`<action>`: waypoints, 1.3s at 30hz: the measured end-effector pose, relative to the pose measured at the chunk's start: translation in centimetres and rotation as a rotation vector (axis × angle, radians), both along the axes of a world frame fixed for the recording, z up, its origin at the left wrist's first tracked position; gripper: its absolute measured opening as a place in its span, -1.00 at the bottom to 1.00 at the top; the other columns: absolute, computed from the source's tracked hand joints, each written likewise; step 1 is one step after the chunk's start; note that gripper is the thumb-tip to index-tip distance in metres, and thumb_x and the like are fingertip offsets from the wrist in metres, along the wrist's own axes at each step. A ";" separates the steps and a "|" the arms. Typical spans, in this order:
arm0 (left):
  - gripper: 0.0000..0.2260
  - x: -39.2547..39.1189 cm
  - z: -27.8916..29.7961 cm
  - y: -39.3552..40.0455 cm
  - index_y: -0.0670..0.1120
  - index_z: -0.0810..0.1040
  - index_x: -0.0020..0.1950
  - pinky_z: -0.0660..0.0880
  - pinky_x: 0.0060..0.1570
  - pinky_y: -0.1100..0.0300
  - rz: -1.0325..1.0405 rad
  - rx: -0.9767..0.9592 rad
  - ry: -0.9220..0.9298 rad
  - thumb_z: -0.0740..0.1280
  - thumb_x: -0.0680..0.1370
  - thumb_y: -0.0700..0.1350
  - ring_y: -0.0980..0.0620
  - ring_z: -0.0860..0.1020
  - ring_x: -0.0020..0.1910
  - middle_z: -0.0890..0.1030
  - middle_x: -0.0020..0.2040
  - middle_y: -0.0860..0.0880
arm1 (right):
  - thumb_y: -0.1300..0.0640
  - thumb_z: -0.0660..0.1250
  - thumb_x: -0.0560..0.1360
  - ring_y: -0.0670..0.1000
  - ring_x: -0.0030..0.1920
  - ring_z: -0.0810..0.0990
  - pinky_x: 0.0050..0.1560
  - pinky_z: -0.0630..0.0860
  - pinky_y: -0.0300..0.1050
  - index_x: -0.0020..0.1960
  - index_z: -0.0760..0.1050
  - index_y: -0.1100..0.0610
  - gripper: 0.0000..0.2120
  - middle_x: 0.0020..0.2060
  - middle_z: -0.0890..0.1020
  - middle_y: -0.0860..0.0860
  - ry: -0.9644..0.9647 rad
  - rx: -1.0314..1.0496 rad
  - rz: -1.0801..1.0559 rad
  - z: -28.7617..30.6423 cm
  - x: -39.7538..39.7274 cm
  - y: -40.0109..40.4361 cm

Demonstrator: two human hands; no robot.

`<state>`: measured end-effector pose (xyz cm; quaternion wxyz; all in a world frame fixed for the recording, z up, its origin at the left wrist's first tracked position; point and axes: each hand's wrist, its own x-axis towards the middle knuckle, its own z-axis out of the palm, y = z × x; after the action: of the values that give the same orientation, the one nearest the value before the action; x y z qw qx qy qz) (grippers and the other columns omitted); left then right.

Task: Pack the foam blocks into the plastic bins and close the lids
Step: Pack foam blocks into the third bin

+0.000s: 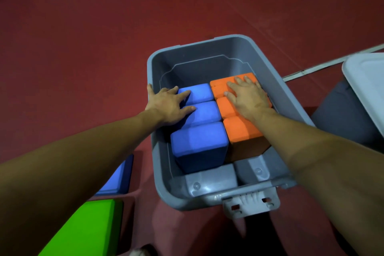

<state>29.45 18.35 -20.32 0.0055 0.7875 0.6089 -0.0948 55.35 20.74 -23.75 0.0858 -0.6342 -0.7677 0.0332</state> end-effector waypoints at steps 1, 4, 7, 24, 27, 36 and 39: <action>-0.45 -0.2 0.2 0.0 0.20 0.30 0.49 -0.08 0.37 -0.42 0.005 0.020 -0.105 0.07 0.55 0.38 -0.05 0.32 0.44 0.38 0.46 0.03 | -0.07 0.20 0.60 0.23 0.45 0.31 0.42 0.19 0.19 0.38 0.45 0.08 -0.59 0.39 0.46 0.12 0.011 0.032 0.000 0.1 -0.3 -0.1; -0.57 -1.2 0.9 -0.3 0.12 0.41 0.45 0.03 0.41 -0.34 -0.014 0.051 -0.409 0.24 0.59 0.17 0.02 0.34 0.44 0.44 0.44 0.09 | 0.10 0.35 0.51 0.27 0.24 0.53 0.27 0.39 0.15 0.26 0.55 0.21 -0.65 0.16 0.62 0.19 0.166 0.193 0.047 0.5 -1.6 -0.8; -0.59 -3.6 1.8 -1.3 -0.01 0.49 0.41 0.30 0.36 0.07 -0.064 0.081 -0.592 0.38 0.56 -0.01 -0.04 0.47 0.35 0.55 0.35 -0.03 | 0.14 0.38 0.49 0.24 0.17 0.57 0.24 0.46 0.08 0.31 0.52 0.23 -0.59 0.17 0.63 0.18 0.297 0.243 0.101 1.8 -4.2 -1.7; -0.38 -26.4 0.7 -15.4 -0.01 0.45 0.44 0.46 0.10 0.15 0.418 -0.027 -0.557 0.47 0.44 0.17 -0.08 0.60 0.14 0.60 0.28 -0.08 | -0.02 0.46 0.43 0.18 0.25 0.46 0.20 0.43 -0.01 0.42 0.30 0.10 -0.36 0.25 0.48 0.16 0.582 -0.337 0.301 1.5 -31.1 -18.5; -0.37 -28.8 -3.1 -17.5 -0.08 0.42 0.45 0.42 0.24 0.07 0.580 -0.018 -0.594 0.48 0.46 0.13 -0.13 0.53 0.26 0.54 0.33 -0.14 | -0.02 0.46 0.45 0.21 0.23 0.48 0.16 0.45 -0.01 0.42 0.26 0.12 -0.35 0.23 0.49 0.19 0.522 -0.479 0.220 -2.3 -32.4 -19.6; -0.26 -32.4 -11.2 -21.3 -0.10 0.32 0.46 0.43 0.17 0.07 0.972 -0.172 -0.679 0.49 0.41 0.19 -0.19 0.50 0.27 0.52 0.32 -0.20 | -0.14 0.47 0.40 0.19 0.21 0.56 0.10 0.49 -0.03 0.49 0.16 0.04 -0.20 0.23 0.57 0.17 0.496 -0.747 0.050 -10.3 -34.5 -21.0; -0.29 -32.6 -11.8 -21.1 -0.16 0.36 0.38 0.47 0.12 0.05 1.147 -0.212 -0.780 0.49 0.40 0.20 -0.18 0.52 0.23 0.54 0.28 -0.17 | -0.13 0.48 0.40 0.17 0.24 0.54 0.17 0.48 -0.05 0.55 0.07 0.01 -0.11 0.24 0.57 0.15 0.535 -0.822 0.021 -11.7 -35.2 -21.9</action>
<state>-3.16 -2.78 -32.15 0.3496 0.3137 0.8693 0.1538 20.14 -1.19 -35.49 0.0224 -0.5770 -0.6484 0.4961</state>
